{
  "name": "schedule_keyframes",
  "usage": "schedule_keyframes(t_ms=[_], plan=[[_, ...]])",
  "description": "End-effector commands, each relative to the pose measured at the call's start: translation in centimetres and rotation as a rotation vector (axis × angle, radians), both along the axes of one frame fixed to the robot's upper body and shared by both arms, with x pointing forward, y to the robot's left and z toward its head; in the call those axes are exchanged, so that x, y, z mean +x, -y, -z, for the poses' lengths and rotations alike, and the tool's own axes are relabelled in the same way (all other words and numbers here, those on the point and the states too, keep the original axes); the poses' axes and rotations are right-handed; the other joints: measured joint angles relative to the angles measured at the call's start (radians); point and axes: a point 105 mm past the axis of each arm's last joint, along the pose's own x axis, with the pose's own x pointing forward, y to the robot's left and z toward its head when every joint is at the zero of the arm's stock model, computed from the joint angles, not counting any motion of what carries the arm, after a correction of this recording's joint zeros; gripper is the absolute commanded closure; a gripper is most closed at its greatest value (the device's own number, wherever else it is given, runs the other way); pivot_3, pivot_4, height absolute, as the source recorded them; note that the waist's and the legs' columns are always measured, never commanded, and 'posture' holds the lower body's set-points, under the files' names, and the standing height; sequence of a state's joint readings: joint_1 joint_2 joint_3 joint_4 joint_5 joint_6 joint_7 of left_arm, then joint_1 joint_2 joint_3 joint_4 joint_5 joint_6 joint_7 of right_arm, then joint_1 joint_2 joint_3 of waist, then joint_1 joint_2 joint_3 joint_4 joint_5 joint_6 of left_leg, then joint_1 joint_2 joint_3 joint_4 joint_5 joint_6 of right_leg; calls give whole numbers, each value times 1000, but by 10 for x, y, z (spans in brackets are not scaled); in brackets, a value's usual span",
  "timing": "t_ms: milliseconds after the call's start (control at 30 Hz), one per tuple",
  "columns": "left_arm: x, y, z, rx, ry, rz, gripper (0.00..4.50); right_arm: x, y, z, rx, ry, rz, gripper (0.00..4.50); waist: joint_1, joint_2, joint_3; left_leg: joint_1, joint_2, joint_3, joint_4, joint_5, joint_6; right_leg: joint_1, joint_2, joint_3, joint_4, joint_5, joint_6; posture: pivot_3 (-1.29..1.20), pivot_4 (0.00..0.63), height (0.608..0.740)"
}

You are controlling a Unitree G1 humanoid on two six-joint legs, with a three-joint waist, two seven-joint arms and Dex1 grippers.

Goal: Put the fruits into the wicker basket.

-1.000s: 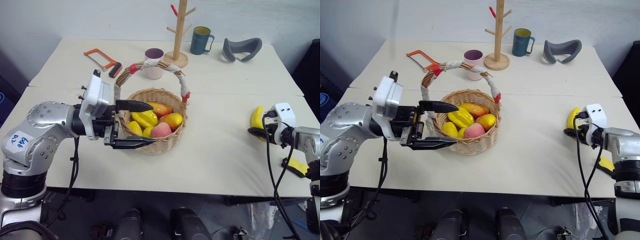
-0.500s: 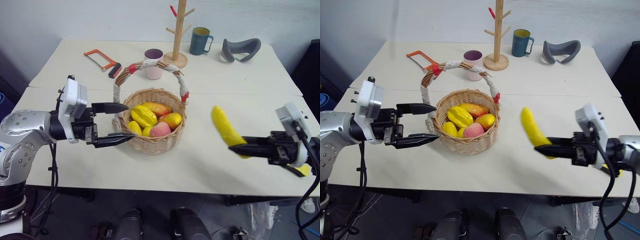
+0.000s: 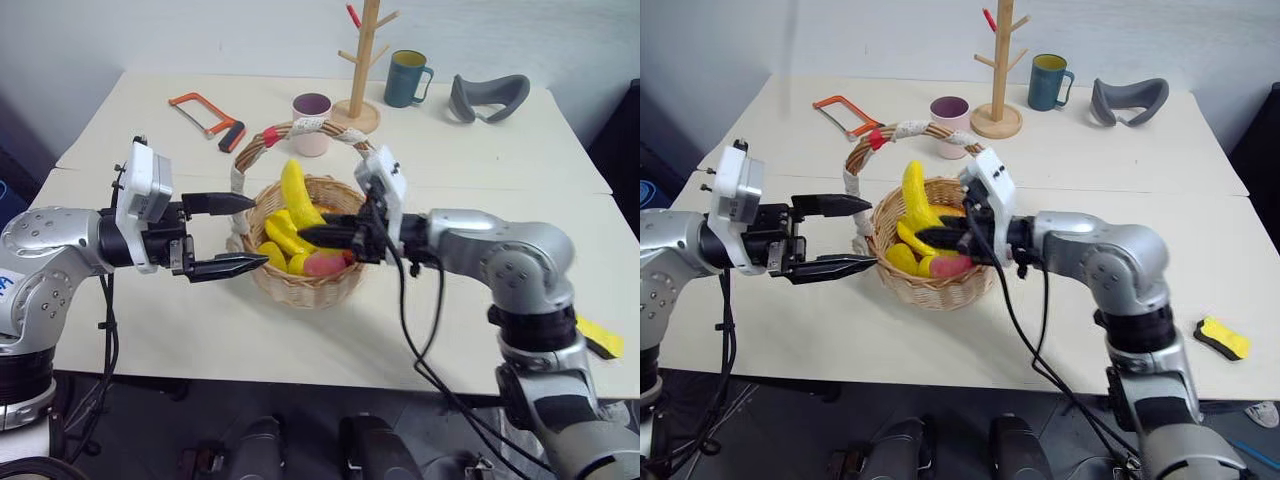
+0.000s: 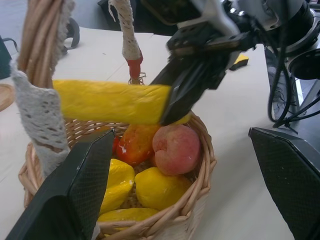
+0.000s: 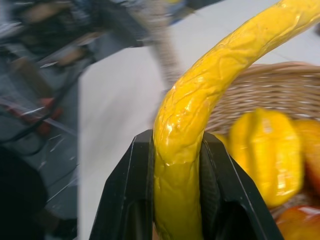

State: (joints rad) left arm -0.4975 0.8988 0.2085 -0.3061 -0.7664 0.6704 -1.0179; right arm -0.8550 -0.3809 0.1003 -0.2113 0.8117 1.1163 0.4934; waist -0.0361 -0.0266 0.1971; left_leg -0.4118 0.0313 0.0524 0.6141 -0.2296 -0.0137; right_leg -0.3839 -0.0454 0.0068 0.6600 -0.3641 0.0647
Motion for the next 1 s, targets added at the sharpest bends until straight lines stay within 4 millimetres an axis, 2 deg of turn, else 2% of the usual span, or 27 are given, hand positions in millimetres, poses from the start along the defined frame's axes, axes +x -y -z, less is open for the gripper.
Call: schedule_keyframes(t_ms=[33,67,167,200,300,367,433,500,600,833,933,1000], plan=[[-3,3,-7,-8,42,6,0,-5,-7,-12,18,48,-54,3090,4,0,0,-1,0,0,0,0,0,-1,0,0,0,0,0,0,150,740],[-3,3,-7,-10,41,6,0,-7,-7,-12,16,52,-59,2978,5,0,0,-1,0,0,0,0,0,-1,0,0,1,0,0,0,150,740],[-5,5,-6,-15,38,13,0,-11,2,-13,-4,86,-59,1947,5,0,0,-10,0,0,3,0,1,-10,0,0,5,0,0,0,150,740],[-6,6,-6,-16,37,16,0,-17,13,-17,5,98,-63,1667,5,0,0,-11,0,0,4,0,1,-11,0,-1,5,0,0,0,150,740],[-8,8,-6,-20,38,24,0,-36,46,-25,12,125,-59,1667,11,0,0,-11,0,-1,4,0,2,-10,0,-1,5,0,0,0,150,740],[-9,10,-7,-22,40,34,0,-41,67,-25,-7,140,4,1667,10,0,0,-11,0,-2,5,-1,3,-8,0,-2,3,0,1,0,150,740],[-11,12,-9,-26,43,47,0,-35,85,-25,-14,161,123,1667,7,0,0,-11,0,-2,6,-1,3,-7,0,-2,3,1,1,0,150,740],[-12,14,-12,-31,46,61,0,-22,94,-25,-1,181,244,1667,-4,0,0,-10,1,0,6,0,2,-7,0,-1,3,1,1,0,150,740],[-12,19,-16,-40,51,88,0,-2,93,-22,9,204,360,1667,-16,0,0,-8,2,0,6,3,1,-8,2,-1,8,1,1,0,150,740],[-10,28,-18,-22,64,143,0,39,59,-2,1,226,393,1667,-18,0,0,-8,1,0,6,4,-1,-10,3,0,11,1,1,0,150,740],[-8,30,-21,-29,76,151,0,56,56,4,-7,246,451,1667,-16,0,0,-9,1,0,7,4,-1,-10,3,0,12,1,1,0,150,740],[-9,32,-20,-32,83,155,0,61,55,4,30,249,481,2065,-14,0,0,-10,1,0,8,4,-1,-11,3,0,12,1,1,0,150,740]])
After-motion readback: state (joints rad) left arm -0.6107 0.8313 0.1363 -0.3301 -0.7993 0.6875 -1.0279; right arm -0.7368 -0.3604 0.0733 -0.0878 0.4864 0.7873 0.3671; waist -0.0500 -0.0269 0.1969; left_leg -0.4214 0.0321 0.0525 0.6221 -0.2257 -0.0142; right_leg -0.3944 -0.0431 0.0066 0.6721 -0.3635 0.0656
